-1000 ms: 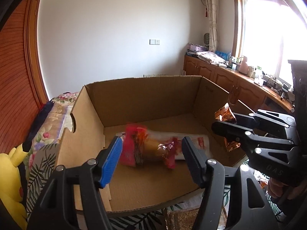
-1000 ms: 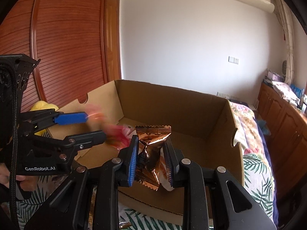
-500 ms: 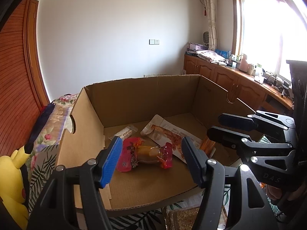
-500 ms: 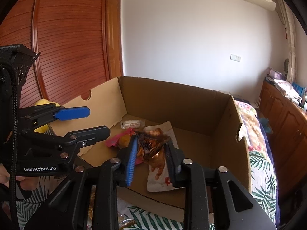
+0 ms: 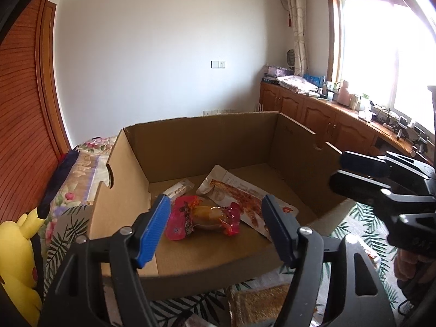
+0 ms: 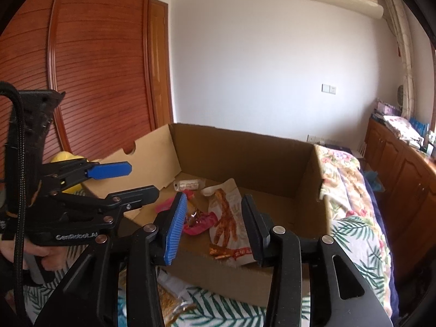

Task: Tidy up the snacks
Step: 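Move both grippers back toward the remaining snacks, then close the left gripper on the silver foil pouch while the right gripper reaches the orange-and-white pouch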

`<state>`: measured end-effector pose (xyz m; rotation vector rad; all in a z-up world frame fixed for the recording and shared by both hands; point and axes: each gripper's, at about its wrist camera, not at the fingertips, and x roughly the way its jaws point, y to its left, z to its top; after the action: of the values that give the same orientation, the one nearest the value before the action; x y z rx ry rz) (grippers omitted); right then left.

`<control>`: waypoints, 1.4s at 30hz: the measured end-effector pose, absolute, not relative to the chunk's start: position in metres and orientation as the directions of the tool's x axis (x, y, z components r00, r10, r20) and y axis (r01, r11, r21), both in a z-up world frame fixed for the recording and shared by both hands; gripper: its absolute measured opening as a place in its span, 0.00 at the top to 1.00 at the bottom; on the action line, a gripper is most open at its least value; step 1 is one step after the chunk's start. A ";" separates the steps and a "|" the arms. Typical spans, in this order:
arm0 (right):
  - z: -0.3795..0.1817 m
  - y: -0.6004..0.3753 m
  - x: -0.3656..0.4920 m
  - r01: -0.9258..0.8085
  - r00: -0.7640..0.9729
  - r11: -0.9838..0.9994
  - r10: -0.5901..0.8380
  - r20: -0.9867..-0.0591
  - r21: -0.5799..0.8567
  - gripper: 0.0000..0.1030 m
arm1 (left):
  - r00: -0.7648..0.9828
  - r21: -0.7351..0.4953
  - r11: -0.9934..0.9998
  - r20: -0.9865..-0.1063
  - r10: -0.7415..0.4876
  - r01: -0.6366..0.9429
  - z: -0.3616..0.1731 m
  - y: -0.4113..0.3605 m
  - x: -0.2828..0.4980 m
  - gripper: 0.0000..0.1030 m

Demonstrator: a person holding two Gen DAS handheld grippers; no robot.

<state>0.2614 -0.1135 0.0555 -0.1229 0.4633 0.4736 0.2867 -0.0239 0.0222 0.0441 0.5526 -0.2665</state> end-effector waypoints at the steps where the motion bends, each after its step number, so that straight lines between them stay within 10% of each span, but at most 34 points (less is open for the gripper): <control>1: 0.057 -0.116 0.256 -0.464 0.791 0.886 0.409 -0.454 -0.009 0.58 | 0.821 -0.029 0.964 -0.519 -0.240 0.264 0.025 -0.024 0.281 0.31; 42: -0.063 -0.202 0.208 -0.281 0.614 0.959 0.142 -0.777 -0.047 0.41 | 0.702 -0.104 0.984 -0.689 -0.179 0.148 -0.061 0.011 0.197 0.27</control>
<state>0.2082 -0.2015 -0.0626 -0.1704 0.8776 0.2448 0.1969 0.0108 -0.0612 -0.0417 0.7714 -0.1817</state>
